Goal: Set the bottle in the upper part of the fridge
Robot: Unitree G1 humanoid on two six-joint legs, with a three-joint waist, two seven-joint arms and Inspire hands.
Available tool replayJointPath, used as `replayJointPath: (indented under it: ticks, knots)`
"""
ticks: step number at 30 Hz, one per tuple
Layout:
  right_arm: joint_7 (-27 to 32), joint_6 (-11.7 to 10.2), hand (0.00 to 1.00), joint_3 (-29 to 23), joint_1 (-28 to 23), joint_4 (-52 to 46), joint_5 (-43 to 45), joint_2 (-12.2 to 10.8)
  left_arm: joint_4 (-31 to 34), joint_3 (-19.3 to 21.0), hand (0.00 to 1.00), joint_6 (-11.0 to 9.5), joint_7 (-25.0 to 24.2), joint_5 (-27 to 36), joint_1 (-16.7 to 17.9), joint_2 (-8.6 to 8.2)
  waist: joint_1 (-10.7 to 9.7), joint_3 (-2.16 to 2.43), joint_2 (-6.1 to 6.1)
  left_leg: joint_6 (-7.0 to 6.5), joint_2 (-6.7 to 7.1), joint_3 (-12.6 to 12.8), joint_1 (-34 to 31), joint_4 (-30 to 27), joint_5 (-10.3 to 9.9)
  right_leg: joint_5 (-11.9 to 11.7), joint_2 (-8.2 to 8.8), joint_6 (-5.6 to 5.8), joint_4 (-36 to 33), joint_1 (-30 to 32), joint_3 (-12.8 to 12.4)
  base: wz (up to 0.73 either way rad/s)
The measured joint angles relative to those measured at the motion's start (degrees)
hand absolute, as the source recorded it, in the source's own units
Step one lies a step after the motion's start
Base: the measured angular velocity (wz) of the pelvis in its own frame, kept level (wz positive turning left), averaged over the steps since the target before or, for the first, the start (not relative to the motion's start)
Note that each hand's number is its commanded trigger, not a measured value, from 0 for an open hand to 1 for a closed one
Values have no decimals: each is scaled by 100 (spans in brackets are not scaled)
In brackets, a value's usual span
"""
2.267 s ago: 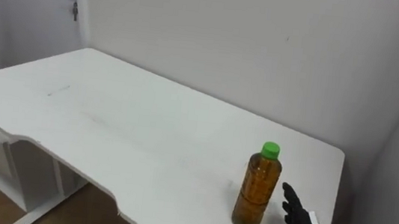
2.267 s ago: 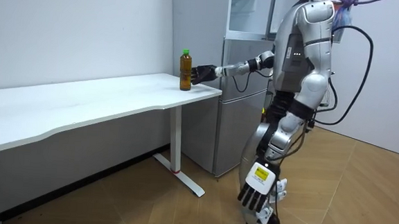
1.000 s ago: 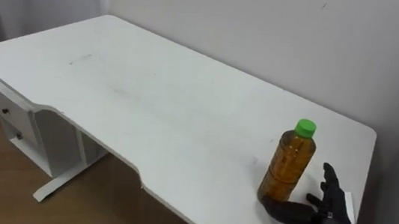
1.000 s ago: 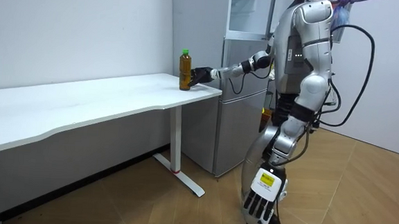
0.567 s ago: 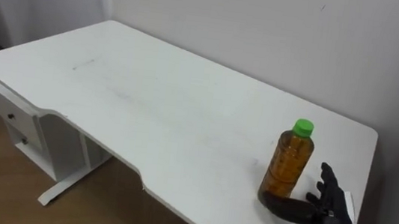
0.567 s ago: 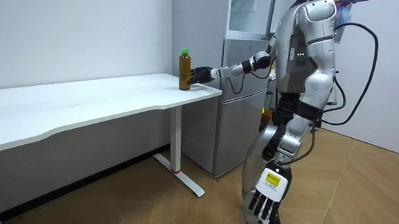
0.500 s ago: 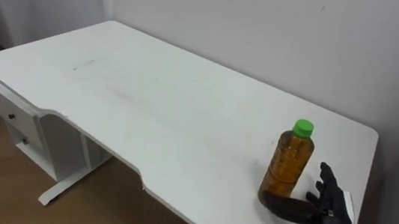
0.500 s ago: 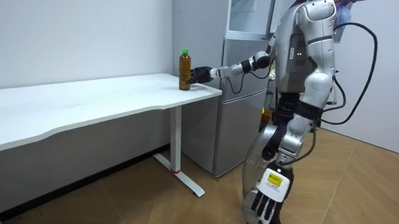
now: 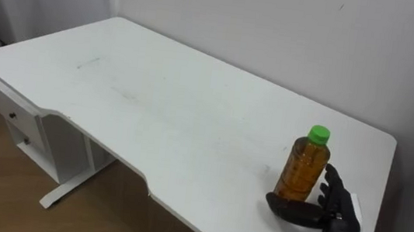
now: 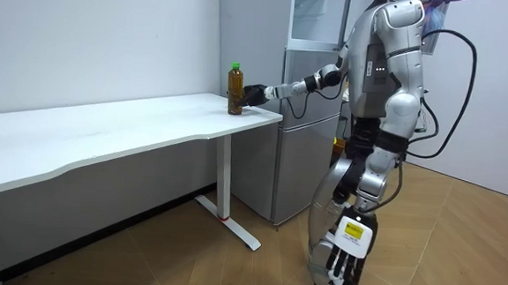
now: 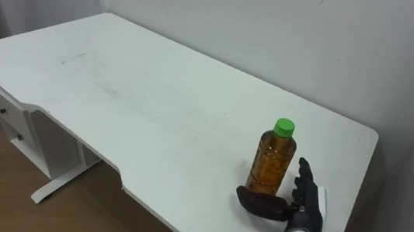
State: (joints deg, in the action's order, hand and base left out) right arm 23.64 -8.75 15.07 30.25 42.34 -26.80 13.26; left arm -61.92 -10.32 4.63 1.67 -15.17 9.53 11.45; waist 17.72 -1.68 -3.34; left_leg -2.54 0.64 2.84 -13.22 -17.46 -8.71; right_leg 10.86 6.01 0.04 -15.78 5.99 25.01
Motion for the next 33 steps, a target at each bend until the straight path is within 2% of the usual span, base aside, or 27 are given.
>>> replayJointPath:
  ticks: [18,27,33]
  knots:
    - [10,0,0,5,58,-34,-189,0,5,0,0,-99,-137,-2,-30,6,7,-28,-50,1,0,-2,-16,4,-1,0,-4,0,18,4,-1,0]
    - [69,-6,0,1,69,-70,-503,0,4,2,0,-116,-240,-3,-35,7,5,-26,-54,1,4,-17,-6,-11,-1,-1,-11,1,12,3,-112,0]
    - [138,-10,0,-1,122,-488,-705,-6,4,-6,0,-169,-215,3,-89,11,0,-26,-55,0,7,-40,-20,-23,-1,-1,-8,1,-4,9,-133,0]
